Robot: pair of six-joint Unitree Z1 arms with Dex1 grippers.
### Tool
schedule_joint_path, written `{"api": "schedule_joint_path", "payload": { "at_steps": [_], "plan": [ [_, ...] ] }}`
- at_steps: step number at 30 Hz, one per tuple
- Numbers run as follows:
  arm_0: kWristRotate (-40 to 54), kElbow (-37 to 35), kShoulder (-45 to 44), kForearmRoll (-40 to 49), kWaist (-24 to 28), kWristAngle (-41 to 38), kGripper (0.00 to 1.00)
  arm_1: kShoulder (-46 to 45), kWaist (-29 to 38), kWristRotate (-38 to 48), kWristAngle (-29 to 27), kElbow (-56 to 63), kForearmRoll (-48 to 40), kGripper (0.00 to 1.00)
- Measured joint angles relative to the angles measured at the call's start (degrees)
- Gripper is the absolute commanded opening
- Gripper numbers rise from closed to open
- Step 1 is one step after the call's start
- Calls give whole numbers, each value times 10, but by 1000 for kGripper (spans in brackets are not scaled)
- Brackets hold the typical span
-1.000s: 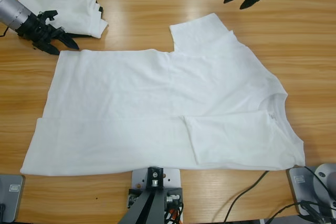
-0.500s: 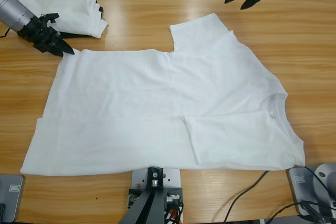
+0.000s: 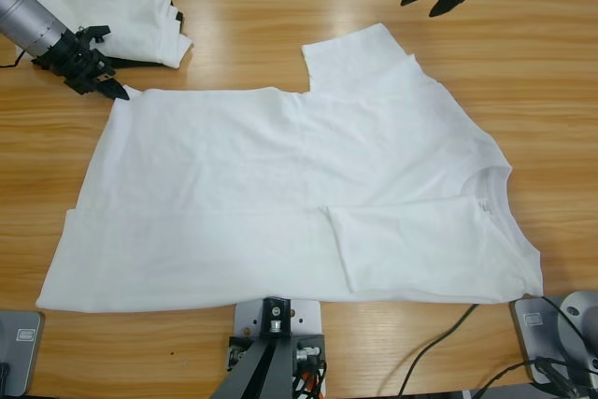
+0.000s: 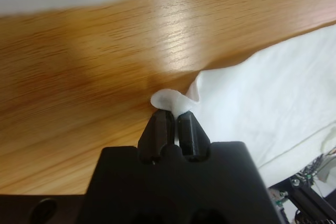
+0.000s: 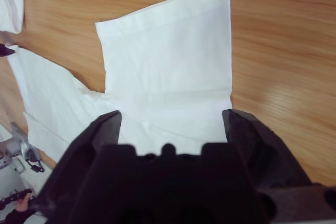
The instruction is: Fold clothes
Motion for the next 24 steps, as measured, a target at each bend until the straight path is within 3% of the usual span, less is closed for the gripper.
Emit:
{"api": "schedule_joint_path", "payload": {
  "at_steps": [6,13,24],
  "plan": [
    [0,0,0,0,-20,0,0,0,-6,0,5,0,0,729],
    [0,0,0,0,-38,0,0,51,-70,-16,65,-45,3,737],
    [-3,0,-1,0,-49,0,0,101,-73,-90,86,-21,-1,734]
  ]
}}
